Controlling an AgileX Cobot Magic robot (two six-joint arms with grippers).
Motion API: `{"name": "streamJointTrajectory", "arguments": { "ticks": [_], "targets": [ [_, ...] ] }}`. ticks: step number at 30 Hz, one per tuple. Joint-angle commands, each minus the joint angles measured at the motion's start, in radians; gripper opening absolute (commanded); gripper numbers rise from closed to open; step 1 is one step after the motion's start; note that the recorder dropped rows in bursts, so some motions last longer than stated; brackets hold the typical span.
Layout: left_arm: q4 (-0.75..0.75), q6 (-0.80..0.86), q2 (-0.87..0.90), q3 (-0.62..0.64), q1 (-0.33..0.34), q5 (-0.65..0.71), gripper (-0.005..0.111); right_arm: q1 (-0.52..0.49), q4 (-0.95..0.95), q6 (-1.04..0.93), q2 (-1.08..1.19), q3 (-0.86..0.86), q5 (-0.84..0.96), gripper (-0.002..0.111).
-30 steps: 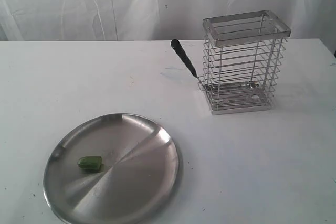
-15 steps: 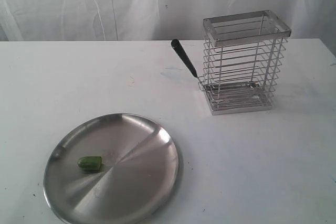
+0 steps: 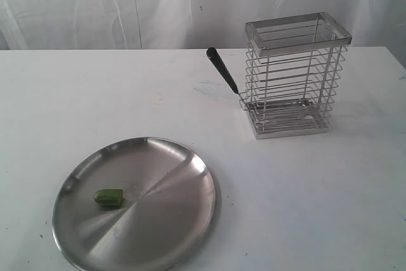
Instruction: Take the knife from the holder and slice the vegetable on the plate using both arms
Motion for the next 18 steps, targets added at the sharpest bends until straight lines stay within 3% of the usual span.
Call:
{"name": "streamJointTrajectory", "arguments": {
  "ticks": [1,7,10,13,15,18],
  "targets": [
    [-0.008,-0.001,-0.004,0.004,0.002,-0.002,0.000,0.002,-0.104,0.001,0.223,0.006,0.695,0.000],
    [-0.008,-0.001,-0.004,0.004,0.002,-0.002,0.000,0.004,-0.022,-0.003,0.434,-0.023,0.962,0.000],
    [-0.008,-0.001,-0.004,0.004,0.002,-0.002,0.000,0.011,0.175,-0.158,0.454,-0.075,1.093,0.000],
    [-0.008,-0.001,-0.004,0.004,0.002,-0.002,0.000,0.017,0.471,-0.450,0.456,-0.131,1.184,0.000],
    [-0.008,-0.001,-0.004,0.004,0.002,-0.002,0.000,0.033,0.632,-0.507,0.463,-0.166,1.231,0.000],
    [-0.008,-0.001,-0.004,0.004,0.002,-0.002,0.000,0.093,0.701,-0.514,0.527,-0.242,1.331,0.000]
  ]
}}
